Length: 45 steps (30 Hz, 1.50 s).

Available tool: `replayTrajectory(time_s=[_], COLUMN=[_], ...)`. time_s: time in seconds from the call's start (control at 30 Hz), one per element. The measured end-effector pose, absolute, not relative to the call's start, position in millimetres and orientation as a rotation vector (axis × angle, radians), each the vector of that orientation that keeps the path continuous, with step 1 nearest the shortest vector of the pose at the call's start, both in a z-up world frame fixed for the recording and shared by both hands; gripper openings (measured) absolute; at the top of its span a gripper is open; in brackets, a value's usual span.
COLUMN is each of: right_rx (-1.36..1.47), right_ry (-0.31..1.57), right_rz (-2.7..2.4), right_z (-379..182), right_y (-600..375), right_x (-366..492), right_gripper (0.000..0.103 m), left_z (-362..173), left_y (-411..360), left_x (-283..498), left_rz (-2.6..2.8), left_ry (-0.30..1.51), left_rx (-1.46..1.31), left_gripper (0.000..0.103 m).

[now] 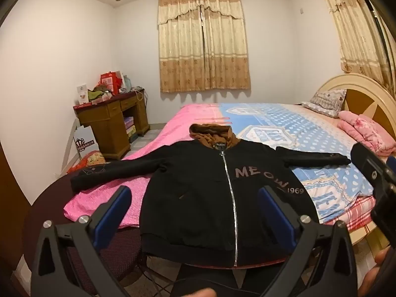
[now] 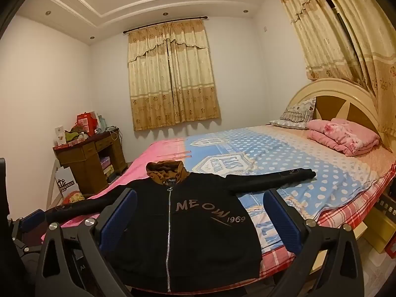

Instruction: Fold large clothes

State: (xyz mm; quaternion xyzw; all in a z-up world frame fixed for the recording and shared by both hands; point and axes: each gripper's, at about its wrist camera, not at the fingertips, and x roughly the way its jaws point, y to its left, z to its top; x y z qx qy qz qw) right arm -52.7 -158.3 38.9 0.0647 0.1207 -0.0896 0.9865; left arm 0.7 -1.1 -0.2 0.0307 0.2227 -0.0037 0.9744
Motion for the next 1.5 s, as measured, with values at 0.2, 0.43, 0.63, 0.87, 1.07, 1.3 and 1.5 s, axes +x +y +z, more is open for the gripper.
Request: replayTrajectory(time_s=[0.2,0.43,0.63,0.87,1.07,1.3,1.5], right_rx=[0.123,0.137,0.139,0.149,0.15,0.151,0.152], right_ry=[0.244,0.25,0.255,0.259,0.261,0.265,0.269], right_rz=[-0.184,-0.173,-0.173,-0.17,-0.166,-0.162,-0.156], right_z=[40,42,31,31,31,31,30], right_y=[-156,-156,-157,-162,-164,-161,-163], right_x=[-50,-53,-51,-47,-48,-47,-45], right_gripper=[0.102,0.102,0.102,0.102,0.102,0.102,0.102], left_z=[-1,-4,-7,-3,-2,0,-1], left_y=[-4,3,3,2,4,2,0], left_x=[4,3,4,0,2,0,-1], left_rz=[-0.026,0.013,0.023,0.044,0.04,0.033,0.033], left_ry=[0.453,0.443,0.451,0.419,0.425,0.407,0.407], left_rx=[0.049,0.042,0.058,0.073,0.059,0.062,0.061], left_gripper=[0.096,0.097,0.097,0.097,0.097,0.1,0.1])
